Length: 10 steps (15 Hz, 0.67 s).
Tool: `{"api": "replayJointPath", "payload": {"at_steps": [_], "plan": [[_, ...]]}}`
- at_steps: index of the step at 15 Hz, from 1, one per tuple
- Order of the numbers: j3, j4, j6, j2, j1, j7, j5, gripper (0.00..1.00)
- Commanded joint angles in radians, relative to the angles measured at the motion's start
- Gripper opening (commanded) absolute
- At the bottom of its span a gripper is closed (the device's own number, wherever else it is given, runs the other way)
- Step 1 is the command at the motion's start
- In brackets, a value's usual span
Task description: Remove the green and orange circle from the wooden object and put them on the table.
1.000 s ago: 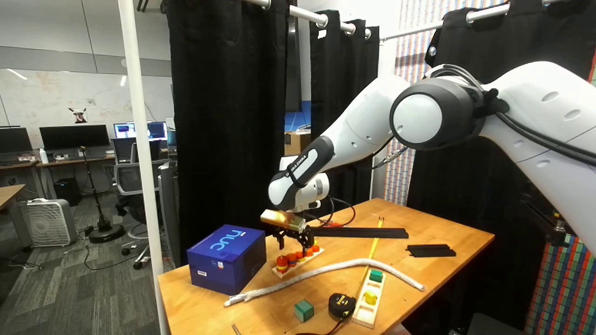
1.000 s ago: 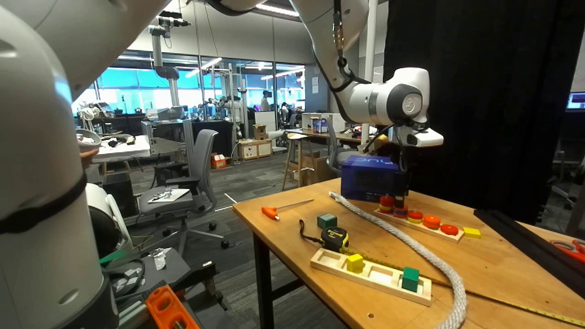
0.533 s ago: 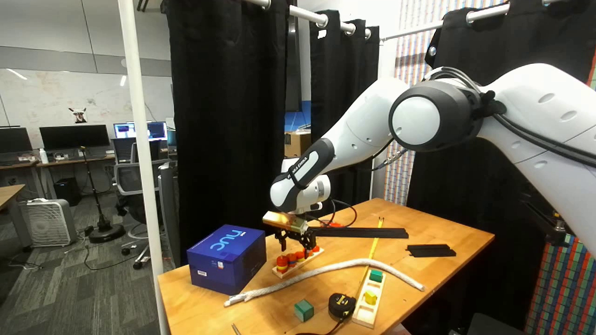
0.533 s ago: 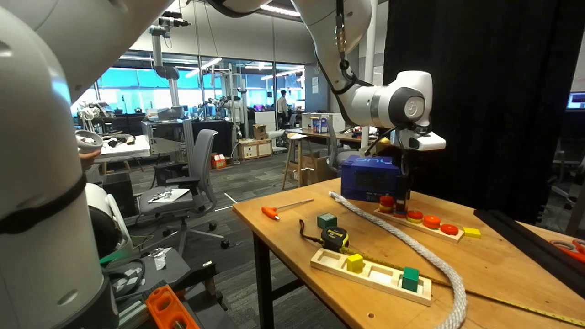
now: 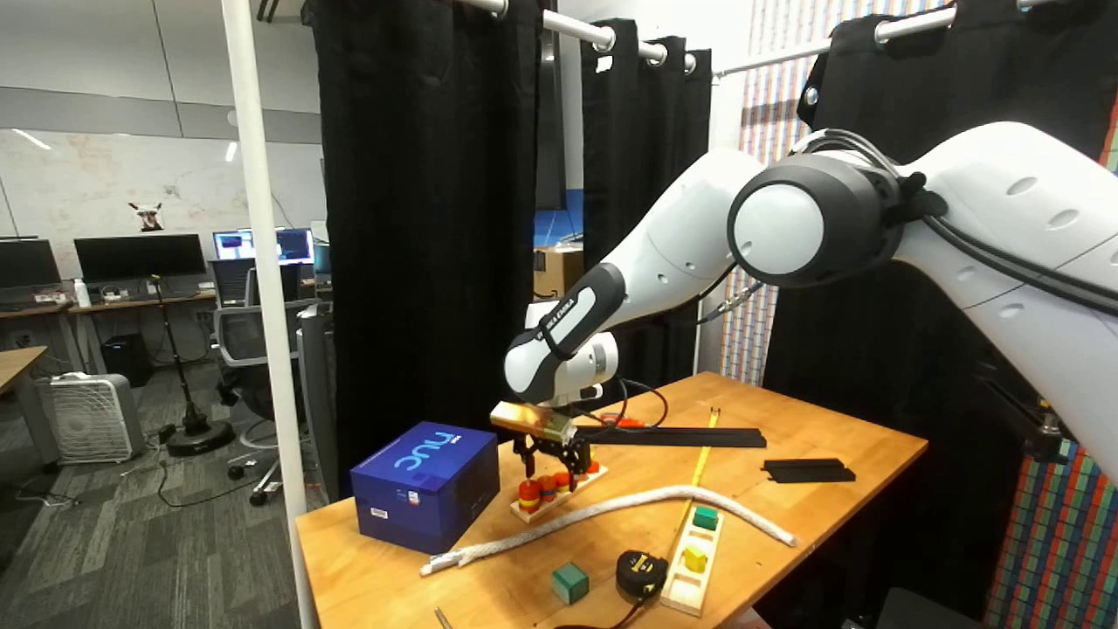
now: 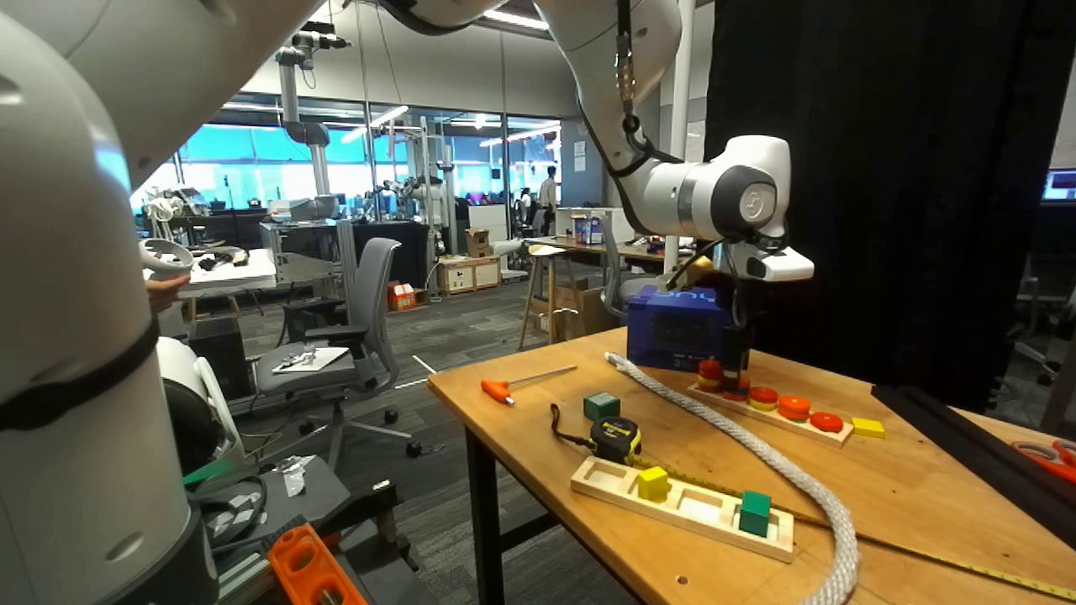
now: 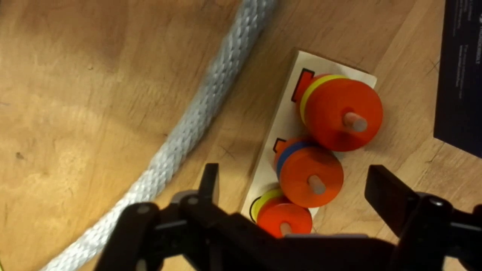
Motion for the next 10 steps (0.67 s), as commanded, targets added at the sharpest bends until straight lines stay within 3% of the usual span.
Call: {"api": "replayJointPath", "payload": {"at_steps": [1,3,4,5,10], "plan": [[0.016,0.039,-0.007,0.024,-0.008,-0.009,0.027,1.0],[0.018,0.045,-0.008,0.028,-0.006,-0.011,0.024,1.0],[0.019,0.046,-0.003,0.03,-0.005,-0.016,0.02,0.84],[0.017,0.047,-0.001,0.031,-0.002,-0.016,0.016,0.74],[0.015,0.055,-0.001,0.032,0.006,-0.014,0.008,0.35]]}}
